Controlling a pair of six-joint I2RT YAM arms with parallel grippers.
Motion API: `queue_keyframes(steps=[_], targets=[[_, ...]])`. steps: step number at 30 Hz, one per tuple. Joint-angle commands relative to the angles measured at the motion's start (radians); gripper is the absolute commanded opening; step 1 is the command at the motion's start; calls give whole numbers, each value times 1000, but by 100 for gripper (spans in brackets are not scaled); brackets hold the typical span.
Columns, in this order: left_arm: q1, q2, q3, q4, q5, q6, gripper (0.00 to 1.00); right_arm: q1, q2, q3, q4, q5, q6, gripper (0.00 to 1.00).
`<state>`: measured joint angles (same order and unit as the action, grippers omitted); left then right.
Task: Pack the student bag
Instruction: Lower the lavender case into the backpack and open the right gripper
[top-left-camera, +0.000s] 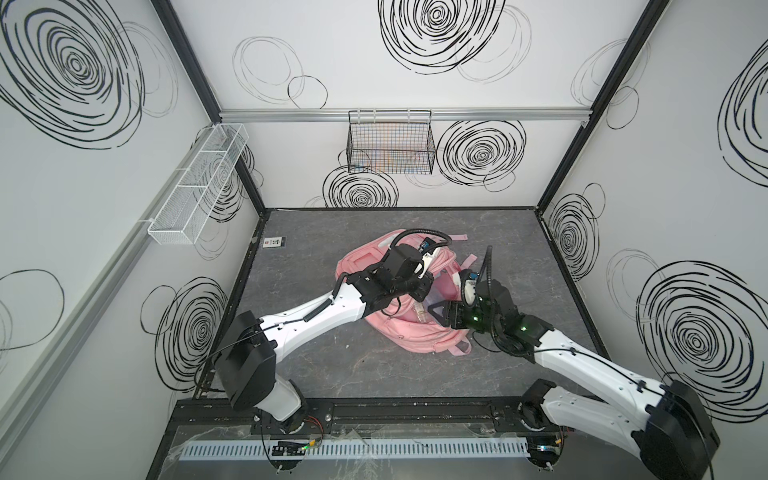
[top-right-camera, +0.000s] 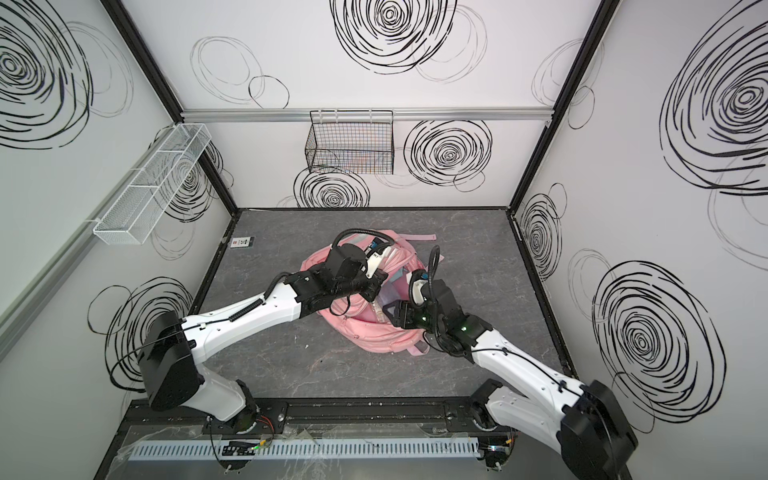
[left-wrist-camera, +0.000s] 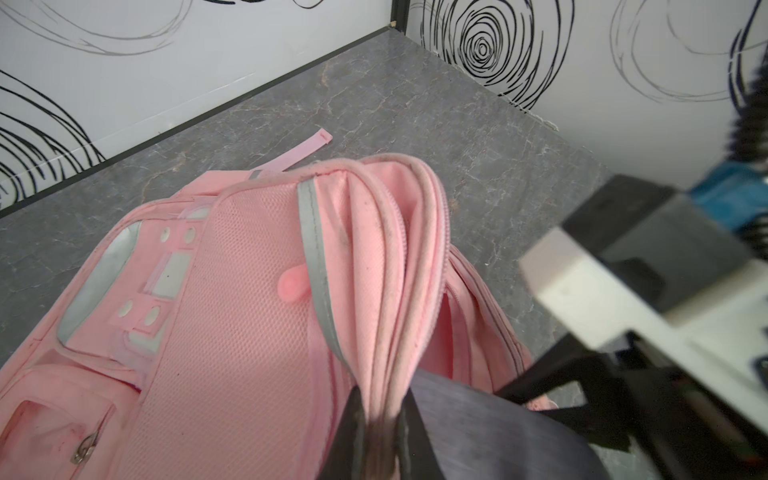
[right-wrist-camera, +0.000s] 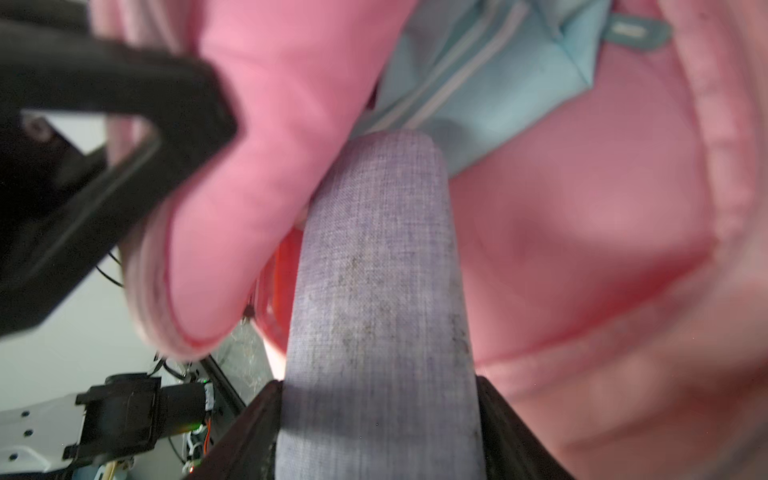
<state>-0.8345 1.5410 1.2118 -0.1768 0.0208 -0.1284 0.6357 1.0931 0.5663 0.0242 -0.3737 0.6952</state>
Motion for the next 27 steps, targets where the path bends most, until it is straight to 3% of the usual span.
queue_keyframes(steps=[1, 5, 8, 12, 13, 15, 19, 24, 27], targets=[[-6, -29, 61, 195, 130, -24, 0, 3, 150, 78, 263, 1, 15, 39], [2, -24, 58, 210, 165, -42, 0, 1, 313, 84, 422, -32, 35, 46], [8, -13, 56, 219, 181, -45, 0, 8, 367, 68, 514, -53, 53, 64], [34, -1, 57, 236, 189, -69, 0, 13, 337, 64, 459, -31, 31, 82], [44, -2, 57, 242, 195, -83, 7, 12, 311, 66, 401, 2, 17, 85], [72, -19, 50, 259, 198, -115, 34, 4, 255, 73, 272, 77, -16, 89], [117, -101, 1, 314, 172, -151, 57, -33, 129, 42, 96, 156, -69, 95], [163, -244, -78, 319, 128, -164, 66, -34, -18, 19, -117, 175, -87, 98], [202, -347, -150, 297, 68, -168, 66, -16, -120, -14, -211, 167, -62, 92]])
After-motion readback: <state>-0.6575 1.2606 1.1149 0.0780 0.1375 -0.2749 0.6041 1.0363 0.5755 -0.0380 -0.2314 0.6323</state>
